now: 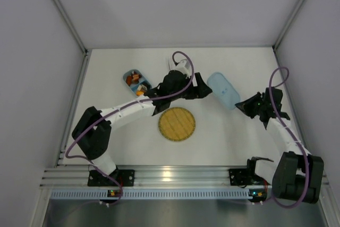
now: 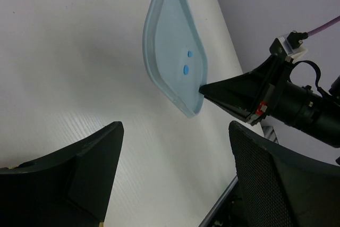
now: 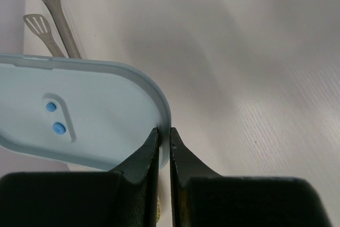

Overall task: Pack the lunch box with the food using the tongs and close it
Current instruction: Pick up the box lid from the center of the board.

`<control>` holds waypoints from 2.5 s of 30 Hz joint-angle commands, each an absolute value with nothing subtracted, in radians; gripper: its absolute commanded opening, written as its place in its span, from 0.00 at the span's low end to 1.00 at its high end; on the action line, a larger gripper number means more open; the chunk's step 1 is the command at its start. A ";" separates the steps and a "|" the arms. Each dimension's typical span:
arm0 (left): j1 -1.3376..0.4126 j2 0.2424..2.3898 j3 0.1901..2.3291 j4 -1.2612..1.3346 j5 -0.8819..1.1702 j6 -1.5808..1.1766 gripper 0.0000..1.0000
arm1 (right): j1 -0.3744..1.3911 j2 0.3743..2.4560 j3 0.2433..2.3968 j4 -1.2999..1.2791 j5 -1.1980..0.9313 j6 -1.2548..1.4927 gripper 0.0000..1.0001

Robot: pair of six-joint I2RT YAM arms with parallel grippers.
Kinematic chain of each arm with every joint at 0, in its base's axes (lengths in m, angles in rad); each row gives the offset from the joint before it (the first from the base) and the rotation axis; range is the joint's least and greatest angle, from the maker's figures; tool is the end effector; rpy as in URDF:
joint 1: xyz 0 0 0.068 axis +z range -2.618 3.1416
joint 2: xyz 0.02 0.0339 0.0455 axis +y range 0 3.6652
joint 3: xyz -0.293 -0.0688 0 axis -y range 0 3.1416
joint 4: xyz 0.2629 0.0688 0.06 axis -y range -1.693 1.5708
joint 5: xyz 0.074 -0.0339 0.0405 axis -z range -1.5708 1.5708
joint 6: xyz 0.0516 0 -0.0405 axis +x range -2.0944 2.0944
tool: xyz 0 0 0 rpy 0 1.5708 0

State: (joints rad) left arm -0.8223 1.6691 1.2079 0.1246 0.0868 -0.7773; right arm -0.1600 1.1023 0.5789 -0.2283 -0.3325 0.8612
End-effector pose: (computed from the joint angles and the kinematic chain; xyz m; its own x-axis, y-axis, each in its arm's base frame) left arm 0.2888 -0.3176 0.3004 -0.7112 -0.2610 -0.6527 0.4024 0.6103 -0.6824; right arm 0.2348 -0.0208 0.2117 -0.5036 0.8076 -0.3069 0.4562 0.5502 0.6994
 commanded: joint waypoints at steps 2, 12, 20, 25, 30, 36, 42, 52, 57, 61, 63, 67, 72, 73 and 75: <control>-0.821 1.713 1.293 0.177 0.037 -0.766 0.85 | -0.133 1.100 0.640 -0.138 -0.342 0.894 0.00; -0.811 1.744 1.382 0.082 0.011 -0.718 0.85 | -0.080 1.091 0.641 -0.114 -0.367 0.870 0.00; -0.764 1.790 1.488 -0.064 0.067 -0.655 0.82 | -0.074 1.074 0.664 -0.133 -0.376 0.841 0.00; -0.752 1.778 1.467 -0.074 0.067 -0.655 0.82 | -0.071 1.068 0.660 -0.123 -0.383 0.853 0.01; -0.747 1.781 1.456 -0.032 0.104 -0.660 0.76 | -0.064 1.069 0.658 -0.114 -0.394 0.861 0.01; -0.747 1.802 1.474 -0.028 0.170 -0.663 0.67 | -0.063 1.072 0.660 -0.109 -0.397 0.864 0.01; -0.747 1.805 1.477 -0.028 0.190 -0.650 0.59 | -0.057 1.072 0.661 -0.101 -0.403 0.867 0.01; -0.747 1.810 1.486 -0.018 0.203 -0.640 0.45 | -0.052 1.065 0.664 -0.100 -0.413 0.865 0.01; -0.747 1.809 1.497 -0.023 0.218 -0.615 0.37 | -0.052 1.065 0.664 -0.098 -0.425 0.862 0.01; -0.744 1.807 1.517 -0.040 0.244 -0.588 0.29 | -0.052 1.066 0.667 -0.094 -0.436 0.859 0.02; -0.742 1.807 1.529 -0.051 0.258 -0.571 0.24 | -0.052 1.068 0.667 -0.094 -0.443 0.854 0.02; -0.733 1.804 1.549 -0.083 0.282 -0.548 0.08 | -0.051 1.077 0.669 -0.090 -0.459 0.842 0.05; -0.704 1.787 1.562 -0.109 0.318 -0.535 0.00 | -0.048 1.086 0.678 -0.098 -0.469 0.830 0.23; -0.700 1.783 1.565 -0.118 0.316 -0.528 0.00 | -0.048 1.086 0.680 -0.100 -0.468 0.828 0.33; -0.687 1.763 1.581 -0.144 0.298 -0.496 0.00 | -0.048 1.081 0.687 -0.113 -0.460 0.818 0.41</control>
